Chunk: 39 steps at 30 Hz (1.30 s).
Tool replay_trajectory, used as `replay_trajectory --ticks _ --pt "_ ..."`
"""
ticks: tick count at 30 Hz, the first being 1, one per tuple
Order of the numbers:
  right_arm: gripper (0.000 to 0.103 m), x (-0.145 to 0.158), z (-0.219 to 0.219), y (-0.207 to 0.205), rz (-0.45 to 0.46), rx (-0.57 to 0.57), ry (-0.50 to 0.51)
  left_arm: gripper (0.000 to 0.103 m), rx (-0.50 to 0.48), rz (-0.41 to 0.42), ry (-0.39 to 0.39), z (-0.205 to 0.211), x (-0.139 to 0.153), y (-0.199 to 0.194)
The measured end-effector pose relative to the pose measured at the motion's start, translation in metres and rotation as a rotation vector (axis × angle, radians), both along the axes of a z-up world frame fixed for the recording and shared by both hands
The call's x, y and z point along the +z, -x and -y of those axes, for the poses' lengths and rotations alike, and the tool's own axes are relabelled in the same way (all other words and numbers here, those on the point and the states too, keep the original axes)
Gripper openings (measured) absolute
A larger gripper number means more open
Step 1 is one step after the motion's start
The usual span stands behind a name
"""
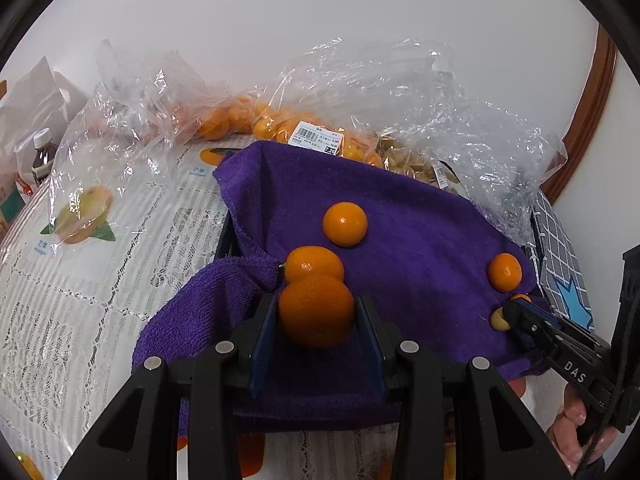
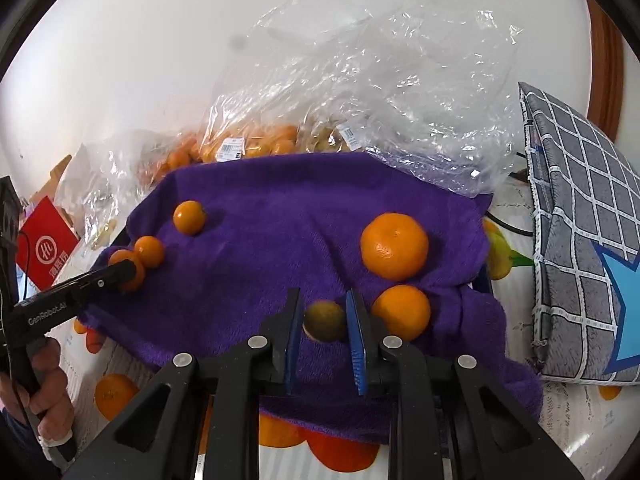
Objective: Organize fruits
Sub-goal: 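Open both grippers on the towel and pull them back to the fruit row, then grasp a yellow-orange fruit with the right gripper while the left gripper grasps a large orange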
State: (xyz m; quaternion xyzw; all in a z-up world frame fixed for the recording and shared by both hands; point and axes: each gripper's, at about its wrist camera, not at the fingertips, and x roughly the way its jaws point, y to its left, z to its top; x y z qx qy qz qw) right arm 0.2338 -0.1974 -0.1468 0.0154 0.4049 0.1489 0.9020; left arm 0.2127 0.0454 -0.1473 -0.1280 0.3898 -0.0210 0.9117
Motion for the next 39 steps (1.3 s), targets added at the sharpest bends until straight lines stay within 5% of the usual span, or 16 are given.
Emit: replay_trajectory --ticks 5,9,12,19,24,33,39 --pt "0.031 -0.001 -0.006 0.001 0.004 0.022 0.022 0.041 -0.029 -0.02 -0.016 0.003 0.0 -0.002" --pt "0.042 0.004 -0.004 0.005 0.023 0.025 0.011 0.059 -0.066 -0.008 -0.034 0.012 0.0 -0.002" --pt "0.054 0.013 0.002 0.013 0.063 0.009 -0.013 0.06 -0.07 0.016 -0.051 0.016 0.001 0.001" --pt "0.054 0.033 0.013 0.041 0.148 -0.021 -0.037 0.06 -0.029 0.138 0.045 -0.002 0.012 0.024" --pt "0.054 0.033 0.009 0.067 0.081 -0.013 -0.069 0.06 -0.04 0.222 0.059 -0.004 0.021 0.051" --pt "0.053 0.0 -0.017 0.089 -0.079 0.129 -0.102 0.06 -0.031 0.203 0.059 -0.013 0.016 0.092" --pt "0.043 -0.005 -0.033 0.085 -0.089 0.151 -0.084 0.06 -0.052 0.176 0.095 -0.016 0.011 0.11"
